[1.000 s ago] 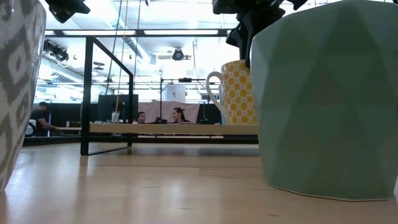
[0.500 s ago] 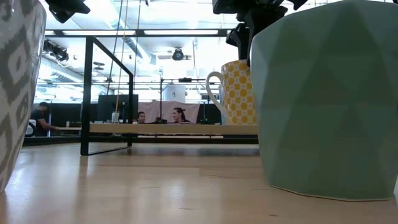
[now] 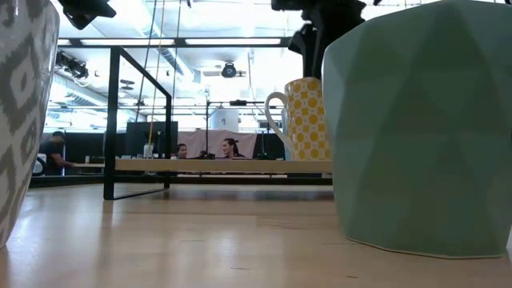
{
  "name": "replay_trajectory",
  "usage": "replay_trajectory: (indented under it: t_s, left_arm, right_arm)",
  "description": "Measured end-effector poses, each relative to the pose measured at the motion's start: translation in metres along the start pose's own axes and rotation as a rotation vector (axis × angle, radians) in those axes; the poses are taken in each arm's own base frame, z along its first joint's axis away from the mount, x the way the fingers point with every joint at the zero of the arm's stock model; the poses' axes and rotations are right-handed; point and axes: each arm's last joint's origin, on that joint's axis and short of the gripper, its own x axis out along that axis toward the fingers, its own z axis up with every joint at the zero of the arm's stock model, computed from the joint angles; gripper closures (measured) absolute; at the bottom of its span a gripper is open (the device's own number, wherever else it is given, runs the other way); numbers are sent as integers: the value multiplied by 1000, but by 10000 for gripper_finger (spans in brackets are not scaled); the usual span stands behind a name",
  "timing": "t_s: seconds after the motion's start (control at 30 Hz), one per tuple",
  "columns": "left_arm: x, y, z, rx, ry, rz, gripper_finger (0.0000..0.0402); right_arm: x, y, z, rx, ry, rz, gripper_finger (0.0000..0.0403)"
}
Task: Place coffee mugs
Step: Put the green mug on the shelf
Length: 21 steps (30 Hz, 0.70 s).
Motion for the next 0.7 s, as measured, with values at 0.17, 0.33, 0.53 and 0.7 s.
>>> replay_trajectory:
  t_s: [0.17,0.33,0.53,0.7]
  left_arm:
    - [0,0,0,-1,0,0,269]
    - [0,0,0,-1,0,0,269]
    - [0,0,0,-1,-1,0,269]
    - [0,0,0,0,0,0,269]
  right_arm:
    - [-17,0,10,0,-64,-3,249]
    - [-34,5,20,59,-129,8,249]
    - [-49,23,27,171,-173,148,249]
    - [-51,50,26,276,-151,220,249]
